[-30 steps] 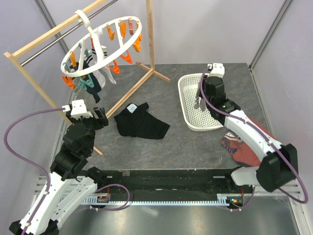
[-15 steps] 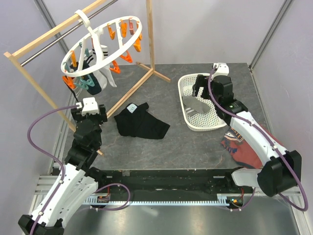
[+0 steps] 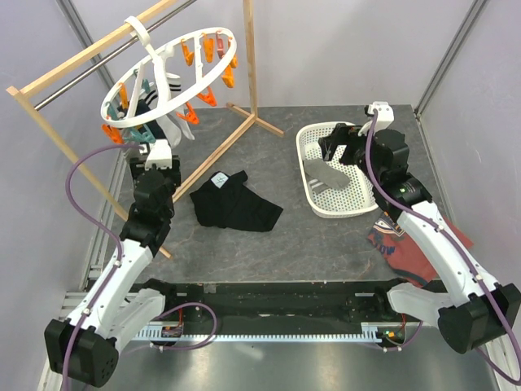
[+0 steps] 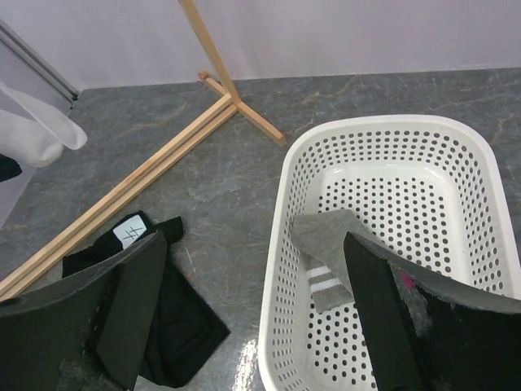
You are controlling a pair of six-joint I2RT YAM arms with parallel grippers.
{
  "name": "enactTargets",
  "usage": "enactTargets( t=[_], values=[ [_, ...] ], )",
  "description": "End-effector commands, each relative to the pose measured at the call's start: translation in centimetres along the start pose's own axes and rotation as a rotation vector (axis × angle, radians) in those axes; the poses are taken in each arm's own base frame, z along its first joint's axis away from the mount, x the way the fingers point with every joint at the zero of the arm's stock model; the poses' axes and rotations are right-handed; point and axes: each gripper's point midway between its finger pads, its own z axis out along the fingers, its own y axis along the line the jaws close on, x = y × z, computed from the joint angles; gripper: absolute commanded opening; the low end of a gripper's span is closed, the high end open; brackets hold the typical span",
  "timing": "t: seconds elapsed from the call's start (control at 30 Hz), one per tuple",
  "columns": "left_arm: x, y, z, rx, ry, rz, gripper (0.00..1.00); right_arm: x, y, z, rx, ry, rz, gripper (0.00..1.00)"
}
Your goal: Remove the socks clipped to the hanger
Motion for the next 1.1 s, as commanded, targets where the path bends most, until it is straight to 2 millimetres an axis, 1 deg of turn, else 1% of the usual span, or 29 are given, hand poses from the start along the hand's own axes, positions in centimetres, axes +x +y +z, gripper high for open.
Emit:
enactTargets(
  t=[0.0,0.03,0.07,0.1,0.13,0.17,0.2,0.23,0.27,0.37,0.4,0.43,0.47,0.53,0.6,0.63,0.67,0.7,0.73,0.77,0.8,0.83,0.87,0.9,0.93,0.97,1.0,1.03,1.07],
  values=[
    [-5.0,0.7,0.5,-0.01,-0.114,-0.012,0.72,-2.0,1.1,-0.9,-0.046,-0.055,0.004,0.98],
    [-4.9,0.5,0.6,-0.006,-0.107,-0.005,0.69,-2.0,1.1,-0.9,-0.045,-0.056,0.003,0.98],
    [-5.3,0.4,0.7,0.006,-0.109,0.005,0.5,-1.9,1.1,-0.8,-0.046,-0.054,0.004,0.98],
    [-4.7,-0.6,0.8,0.057,-0.081,0.034,0.39,-1.7,1.0,-0.7,-0.043,-0.05,0.004,0.98],
    [-4.7,-0.9,0.8,0.079,-0.077,0.039,0.29,-1.6,1.0,-0.7,-0.042,-0.047,0.004,0.98],
    [-5.0,-1.2,0.7,0.1,-0.075,0.026,0.14,-1.6,1.0,-0.5,-0.044,-0.046,0.004,0.98],
    [-4.7,-2.0,0.5,0.148,-0.062,0.03,0.08,-1.5,1.0,-0.4,-0.044,-0.043,0.002,0.98],
    [-5.2,-2.2,0.1,0.169,-0.077,0.013,0.04,-1.4,1.2,-0.3,-0.051,-0.039,0.001,0.98],
    [-5.1,-2.8,-0.4,0.211,-0.072,-0.005,0.02,-1.5,1.3,-0.3,-0.057,-0.039,0.009,0.98],
    [-5.3,-3.2,-2.0,0.278,-0.082,-0.038,0.02,-1.5,1.3,-0.1,-0.056,-0.039,0.017,0.98],
    [-5.0,-3.4,-2.4,0.295,-0.068,-0.039,0.02,-1.4,1.4,-0.1,-0.062,-0.042,0.018,0.98],
    [-5.2,-3.3,-3.0,0.309,-0.079,-0.052,0.02,-1.7,1.5,-0.2,-0.066,-0.055,0.02,0.98],
    [-5.3,-3.7,-3.4,0.337,-0.079,-0.077,0.02,-1.1,1.9,-0.2,-0.092,-0.041,0.025,0.98],
    [-4.6,-3.7,-4.1,0.347,-0.056,-0.128,0.02,-1.1,2.0,-0.4,-0.102,-0.047,0.036,0.98],
    [-3.8,-3.3,-4.2,0.317,-0.039,-0.157,0.02,-1.0,2.3,-0.3,-0.106,-0.044,0.044,0.97],
    [-2.8,-3.2,-4.1,0.295,-0.019,-0.164,0.14,-1.0,2.3,-0.3,-0.107,-0.043,0.045,0.98],
    [-2.4,-2.3,-3.9,0.24,-0.011,-0.163,0.26,-1.0,2.5,-0.3,-0.111,-0.042,0.045,0.98],
    [-1.8,-1.8,-3.7,0.204,0.005,-0.157,0.37,-1.0,2.5,-0.3,-0.111,-0.042,0.045,0.97],
    [-0.9,-1.2,-3.5,0.16,0.031,-0.163,0.5,-1.0,2.6,-0.3,-0.111,-0.042,0.044,0.97],
    [-0.5,0.4,-3.3,0.061,0.044,-0.169,0.56,-0.8,2.6,-0.2,-0.113,-0.037,0.041,0.98],
    [-0.1,1.1,-3.2,0.02,0.053,-0.163,0.61,-0.7,2.6,-0.1,-0.113,-0.029,0.035,0.98],
    [0.2,1.7,-3.2,-0.016,0.059,-0.151,0.69,-0.6,2.4,0.0,-0.105,-0.024,0.032,0.98],
    [0.1,2.6,-3.1,-0.069,0.048,-0.153,0.72,-0.6,2.4,0.0,-0.102,-0.021,0.03,0.98],
    [0.0,3.0,-3.1,-0.087,0.036,-0.129,0.73,-0.6,2.4,0.1,-0.101,-0.017,0.027,0.98],
    [0.6,3.3,-2.9,-0.105,0.036,-0.075,0.75,-0.5,2.4,0.1,-0.101,-0.009,0.023,0.98],
    [-0.3,3.9,-2.6,-0.144,-0.01,-0.083,0.76,-1.1,2.7,0.1,-0.109,-0.018,0.022,0.98],
    [0.0,4.2,-2.5,-0.164,-0.004,-0.057,0.77,-1.2,2.8,0.0,-0.114,-0.018,0.022,0.98],
    [-0.1,4.6,-2.3,-0.185,-0.016,-0.034,0.81,-1.5,3.0,-0.1,-0.119,-0.024,0.022,0.98],
    [-0.7,4.8,-2.0,-0.195,-0.045,-0.033,0.82,-1.8,3.2,-0.2,-0.13,-0.027,0.022,0.98]
  ],
)
